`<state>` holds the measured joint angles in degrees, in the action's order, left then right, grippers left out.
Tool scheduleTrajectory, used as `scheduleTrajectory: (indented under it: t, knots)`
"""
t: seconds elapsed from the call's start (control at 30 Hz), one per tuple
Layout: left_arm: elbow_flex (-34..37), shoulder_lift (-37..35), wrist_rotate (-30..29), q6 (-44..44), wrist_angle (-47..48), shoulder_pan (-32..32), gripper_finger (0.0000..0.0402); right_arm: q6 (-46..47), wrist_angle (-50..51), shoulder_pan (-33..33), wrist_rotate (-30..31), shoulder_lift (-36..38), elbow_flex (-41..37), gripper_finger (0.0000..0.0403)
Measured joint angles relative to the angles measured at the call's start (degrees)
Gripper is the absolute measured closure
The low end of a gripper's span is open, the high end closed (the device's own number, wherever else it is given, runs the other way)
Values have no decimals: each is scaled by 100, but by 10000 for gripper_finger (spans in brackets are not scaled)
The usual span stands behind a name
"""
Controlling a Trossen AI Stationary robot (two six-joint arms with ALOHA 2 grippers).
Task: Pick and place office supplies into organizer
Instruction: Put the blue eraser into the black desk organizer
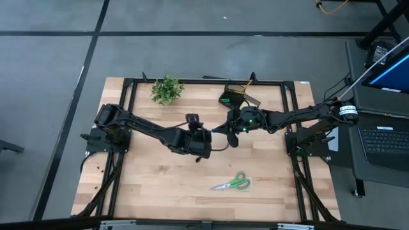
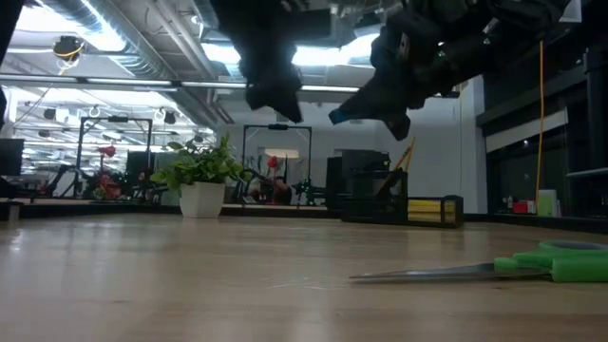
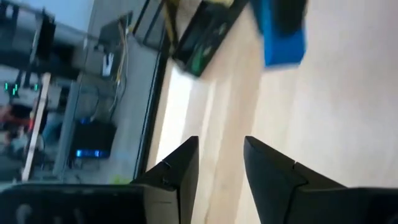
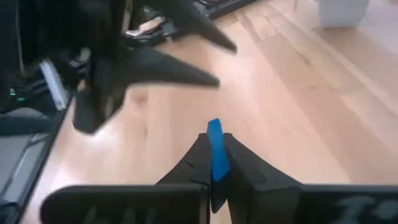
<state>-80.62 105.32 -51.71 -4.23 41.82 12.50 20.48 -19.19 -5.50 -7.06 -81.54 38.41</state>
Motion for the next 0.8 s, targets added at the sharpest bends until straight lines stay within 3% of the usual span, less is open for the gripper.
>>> scheduleTrajectory:
  t: [0.17, 0.33, 0.8]
  knots:
    - [37, -353, -8, -593, 632, -57, 277, -506, 66, -2, 686, 0, 0, 380]
    - [768, -957, 65, -647, 68, -108, 283, -1064, 303, -112, 1496, 0, 2, 380]
    - [3842, -3247, 2493, 398, -3888, -693, 294, -1596, 516, -1127, 1566, 0, 2, 380]
